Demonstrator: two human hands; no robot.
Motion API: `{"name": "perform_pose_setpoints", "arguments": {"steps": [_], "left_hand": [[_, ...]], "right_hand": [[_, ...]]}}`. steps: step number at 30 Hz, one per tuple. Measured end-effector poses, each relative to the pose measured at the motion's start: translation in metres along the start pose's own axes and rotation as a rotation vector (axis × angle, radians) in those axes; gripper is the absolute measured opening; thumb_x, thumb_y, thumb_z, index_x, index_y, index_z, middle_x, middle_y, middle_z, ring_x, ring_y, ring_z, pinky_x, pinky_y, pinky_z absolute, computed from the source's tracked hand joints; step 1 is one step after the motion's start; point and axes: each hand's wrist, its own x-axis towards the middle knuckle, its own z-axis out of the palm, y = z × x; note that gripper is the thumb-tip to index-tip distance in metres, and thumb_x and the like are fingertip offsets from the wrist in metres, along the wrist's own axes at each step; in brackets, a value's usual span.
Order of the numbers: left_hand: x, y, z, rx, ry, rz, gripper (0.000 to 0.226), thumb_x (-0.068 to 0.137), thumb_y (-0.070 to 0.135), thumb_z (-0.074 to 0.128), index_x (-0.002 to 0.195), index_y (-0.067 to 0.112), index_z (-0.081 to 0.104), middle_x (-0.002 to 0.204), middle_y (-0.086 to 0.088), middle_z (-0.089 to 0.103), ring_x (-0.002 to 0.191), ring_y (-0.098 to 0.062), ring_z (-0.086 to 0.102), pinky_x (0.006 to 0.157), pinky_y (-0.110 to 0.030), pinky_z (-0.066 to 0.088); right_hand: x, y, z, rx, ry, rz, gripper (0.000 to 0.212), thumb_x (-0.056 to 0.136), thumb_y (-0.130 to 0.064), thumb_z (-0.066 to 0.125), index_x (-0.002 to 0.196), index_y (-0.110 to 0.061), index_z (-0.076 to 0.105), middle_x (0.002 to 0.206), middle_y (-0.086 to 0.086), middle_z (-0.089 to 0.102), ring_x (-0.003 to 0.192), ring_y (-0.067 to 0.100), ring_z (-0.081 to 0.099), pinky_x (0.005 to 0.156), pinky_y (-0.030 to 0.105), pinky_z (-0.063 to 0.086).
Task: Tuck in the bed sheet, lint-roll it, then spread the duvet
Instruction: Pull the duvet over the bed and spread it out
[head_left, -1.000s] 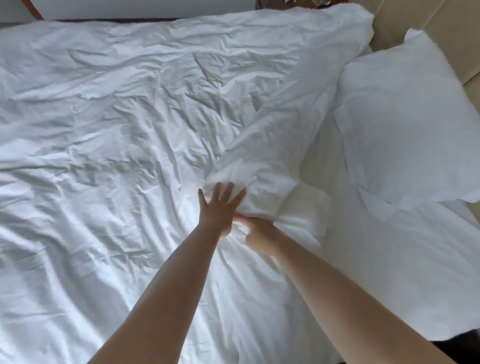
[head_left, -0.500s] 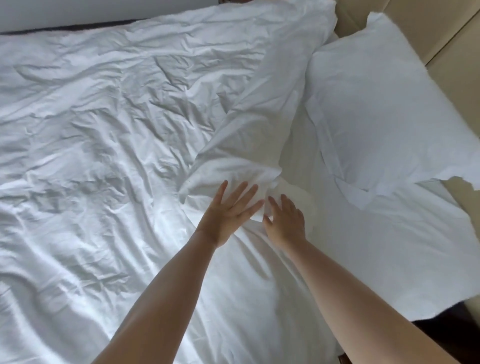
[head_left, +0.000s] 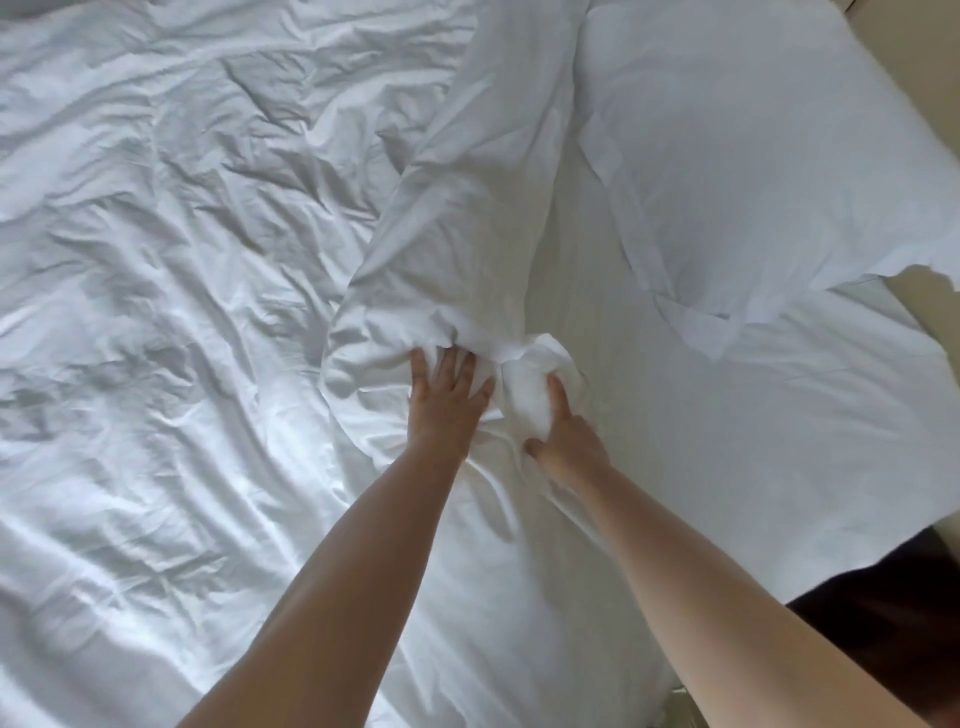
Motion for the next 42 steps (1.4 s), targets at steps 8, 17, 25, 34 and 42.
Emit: {"name": "perform_pose_setpoints", "arguments": {"steps": [8,17,25,34,42], "left_hand": [[-0.04,0.024,-0.025,-0.05,0.009,-0.029,0.085,0.094,0.012,0.051,0.152,0.022,-0.009,0.161,-0.007,-0.008,0.147,-0.028,-0.012,0.113,-0.063,-0.007],[-0.099,0.099,-0.083,-0.103,0.165,-0.191,0.081,0.098,0.028,0.046,0.151,0.015,-0.013,0.16,-0.008,-0.008,0.148,-0.029,-0.006,0.113,-0.062,0.007],[-0.179,0.221,-0.161,-0.035,0.271,-0.327,0.075,0.098,0.035,0.043,0.152,0.01,-0.002,0.159,-0.016,0.002,0.146,-0.034,0.006,0.109,-0.068,0.002],[-0.244,0.371,-0.239,-0.045,0.27,-0.125,0.065,0.099,0.037,0.036,0.153,0.028,0.0,0.152,-0.007,0.028,0.132,-0.03,0.038,0.108,-0.069,-0.003],[-0.266,0.402,-0.244,-0.496,0.124,0.087,0.052,0.095,0.002,0.033,0.145,0.017,0.038,0.154,-0.002,0.032,0.142,-0.019,0.028,0.115,-0.029,0.023]], "right_hand": [[-0.049,0.01,-0.031,-0.154,0.154,-0.235,0.072,0.095,-0.01,0.041,0.151,-0.039,0.006,0.126,0.011,0.051,0.11,0.03,0.056,0.087,0.037,0.044],[-0.13,0.074,-0.104,-0.148,0.346,-0.258,0.064,0.093,-0.007,0.037,0.15,-0.033,0.021,0.131,0.012,0.047,0.112,0.033,0.055,0.09,0.037,0.044],[-0.228,0.199,-0.197,-0.156,0.675,-0.211,0.056,0.096,-0.009,0.037,0.148,-0.026,0.026,0.122,0.014,0.05,0.098,0.032,0.059,0.07,0.036,0.046],[-0.337,0.317,-0.268,-0.115,0.86,-0.179,0.043,0.093,-0.007,0.043,0.134,-0.019,0.041,0.116,0.011,0.056,0.1,0.029,0.059,0.063,0.031,0.04],[-0.371,0.361,-0.225,0.071,0.598,-0.144,0.069,0.093,-0.013,0.048,0.151,-0.012,0.011,0.124,0.011,0.054,0.103,0.028,0.06,0.065,0.031,0.042]]}}
